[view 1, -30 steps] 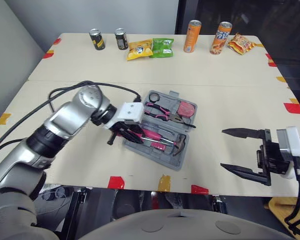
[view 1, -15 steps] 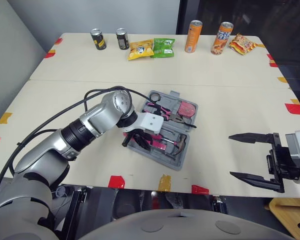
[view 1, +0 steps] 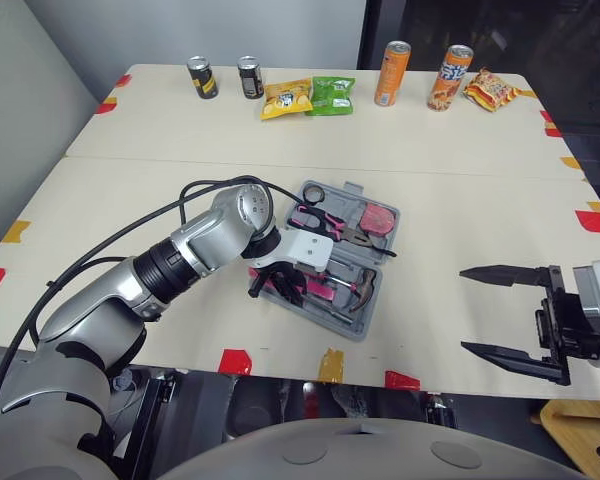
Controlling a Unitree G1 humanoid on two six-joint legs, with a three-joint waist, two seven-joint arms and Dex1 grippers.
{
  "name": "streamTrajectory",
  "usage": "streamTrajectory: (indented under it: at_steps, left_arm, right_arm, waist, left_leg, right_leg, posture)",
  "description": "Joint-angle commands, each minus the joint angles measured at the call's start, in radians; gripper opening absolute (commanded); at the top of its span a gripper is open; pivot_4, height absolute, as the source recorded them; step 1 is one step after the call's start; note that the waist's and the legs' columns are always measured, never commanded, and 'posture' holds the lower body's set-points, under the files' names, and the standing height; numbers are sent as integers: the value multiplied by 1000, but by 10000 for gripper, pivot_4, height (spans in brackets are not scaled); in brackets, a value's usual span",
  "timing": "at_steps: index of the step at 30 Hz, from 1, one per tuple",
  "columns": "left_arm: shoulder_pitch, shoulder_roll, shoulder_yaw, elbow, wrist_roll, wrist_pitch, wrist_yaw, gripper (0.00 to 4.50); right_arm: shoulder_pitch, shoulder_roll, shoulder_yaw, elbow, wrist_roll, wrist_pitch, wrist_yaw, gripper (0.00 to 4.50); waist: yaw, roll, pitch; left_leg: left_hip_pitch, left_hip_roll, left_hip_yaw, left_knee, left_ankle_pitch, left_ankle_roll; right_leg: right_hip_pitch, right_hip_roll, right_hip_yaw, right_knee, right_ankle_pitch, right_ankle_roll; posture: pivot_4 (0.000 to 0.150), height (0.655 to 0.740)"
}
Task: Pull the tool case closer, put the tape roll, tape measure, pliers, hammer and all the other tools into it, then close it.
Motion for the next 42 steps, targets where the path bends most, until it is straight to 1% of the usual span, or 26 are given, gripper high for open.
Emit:
streamTrajectory:
  at_steps: [1,8,19,21,24,26,30,34,37,40,42]
  left_arm:
    - [-12,-5,-9,-33,7,9,-20,4648]
    - [4,-31,-33,-43,26,40,13,4648]
    - [8,-55,-42,-16,47,20,39,4648]
    - [9,-51,-39,-12,53,-2,42,15126]
    - [10,-51,-13,-9,52,-19,59,25586]
    - [8,-38,24,-30,29,-4,60,32038]
    - [30,-16,119,-81,-49,18,60,32038]
    - [96,4,289,-82,-201,5,44,32038]
    - [145,18,394,-67,-292,7,44,32038]
    - [223,31,452,-17,-333,-91,28,23707]
    - [268,23,464,14,-327,-151,45,16586]
  right_arm:
    - [-7,-14,-32,-26,22,2,11,45000]
    - [-14,-13,-25,-34,24,8,5,45000]
    - [-13,-8,-25,-46,25,14,-1,45000]
    - [-11,-6,-24,-48,25,14,-3,45000]
    - [-5,-2,-24,-53,26,15,-3,45000]
    - [-2,0,-25,-55,27,16,-2,45000]
    - [0,3,-22,-57,26,16,-4,45000]
    - [-2,12,-10,-59,24,15,-10,45000]
    - [-2,19,-6,-58,25,15,-14,45000]
    - [-2,28,-4,-58,28,17,-22,45000]
    - [-2,31,-3,-59,30,19,-26,45000]
  waist:
    - [2,0,0]
    - [5,0,0]
    - [8,0,0]
    - [8,0,0]
    - [9,0,0]
    - [9,0,0]
    - [6,0,0]
    - [1,1,0]
    - [1,1,0]
    - [3,1,0]
    - [3,1,0]
  left_leg:
    - [0,0,0,0,0,0]
    - [0,0,0,0,0,0]
    - [0,-1,0,0,0,1]
    - [0,-1,0,0,0,1]
    - [0,-2,0,0,0,1]
    - [0,-2,0,0,0,2]
    - [0,-2,0,1,0,2]
    - [0,-2,0,1,0,2]
    - [0,-2,0,0,0,2]
    - [0,-2,0,0,0,2]
    - [0,-2,0,0,0,2]
  right_leg:
    - [0,0,0,0,0,0]
    - [0,0,0,0,0,0]
    - [0,-1,0,0,0,0]
    - [0,-1,0,0,0,0]
    - [0,-2,0,0,0,0]
    - [0,-2,0,0,0,0]
    - [0,-2,0,1,0,1]
    - [0,-2,0,1,0,0]
    - [0,-2,0,0,0,0]
    - [0,-2,-1,0,0,0]
    - [0,-2,0,-1,0,0]
  posture:
    - [1500,7400]
    - [1500,7400]
    - [1500,7400]
    - [1500,7400]
    - [1500,7400]
    - [1500,7400]
    - [1500,7400]
    - [1500,7400]
    - [1500,7400]
    - [1500,7400]
    - [1500,7400]
